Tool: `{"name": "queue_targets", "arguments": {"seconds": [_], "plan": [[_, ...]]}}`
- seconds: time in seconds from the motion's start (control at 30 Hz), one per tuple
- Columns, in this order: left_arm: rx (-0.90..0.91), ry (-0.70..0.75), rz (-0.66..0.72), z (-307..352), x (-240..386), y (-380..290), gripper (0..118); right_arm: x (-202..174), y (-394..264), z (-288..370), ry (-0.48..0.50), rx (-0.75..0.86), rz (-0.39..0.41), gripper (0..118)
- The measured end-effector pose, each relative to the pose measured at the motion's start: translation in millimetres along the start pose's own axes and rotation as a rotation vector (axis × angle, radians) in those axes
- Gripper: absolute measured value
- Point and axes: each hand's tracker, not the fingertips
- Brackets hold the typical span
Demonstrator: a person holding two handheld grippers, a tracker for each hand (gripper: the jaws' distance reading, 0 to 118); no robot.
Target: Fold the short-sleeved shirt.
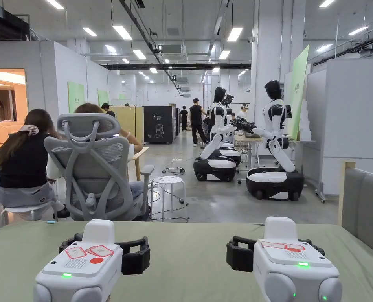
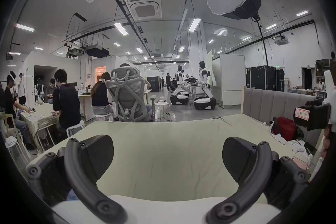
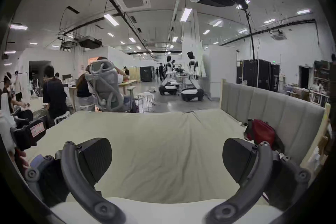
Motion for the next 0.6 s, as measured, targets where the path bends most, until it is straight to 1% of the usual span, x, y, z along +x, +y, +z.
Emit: {"name": "queue_targets", "arguments": {"seconds": [0.03,0.1,0.13,0.17,0.27,0.3,0.33,0.37,0.4,0.43,0.5,0.57,0.6], "plan": [[0.0,-0.001,0.001,-0.2,0.5,-0.2,118,0.0,-1.2,1.3,0.001,0.018,0.01,118],[0.0,0.0,0.002,-0.4,1.1,-0.8,118,2.4,-1.6,1.6,0.014,0.011,0.004,118],[0.0,0.0,0.002,-0.7,1.5,-1.2,118,4.6,-1.7,0.3,0.062,-0.02,-0.021,118],[-0.002,-0.001,0.002,-1.1,1.8,-1.4,118,6.0,-2.5,-0.1,0.08,-0.024,-0.04,118],[-0.009,-0.004,0.004,-1.2,1.7,-2.1,118,4.6,-5.9,0.3,0.045,-0.003,-0.005,118],[-0.009,-0.002,0.003,-1.2,1.8,-2.4,118,5.0,-4.9,-0.3,0.059,-0.007,0.01,118],[-0.009,0.0,0.003,-1.5,1.2,-2.8,118,6.7,-3.5,-1.8,0.093,-0.028,0.005,118],[-0.009,0.001,0.004,-1.6,0.9,-2.9,118,9.0,-3.4,-2.6,0.128,-0.053,-0.026,118],[-0.009,0.001,0.006,-1.8,0.6,-2.9,118,10.1,-2.8,-3.2,0.123,-0.055,-0.053,118],[-0.011,0.001,0.009,-2.1,0.2,-3.0,118,9.4,-3.5,-2.7,0.103,-0.038,-0.052,118],[-0.013,0.001,0.009,-2.7,-0.8,-3.4,118,7.5,-5.7,-0.2,0.054,0.004,-0.032,118],[-0.01,0.005,0.007,-2.5,-1.0,-3.4,118,4.7,-5.9,0.3,0.031,0.001,-0.033,118],[-0.009,0.006,0.007,-2.6,-1.4,-3.7,118,3.0,-6.4,0.6,0.009,0.011,-0.016,118]]}}
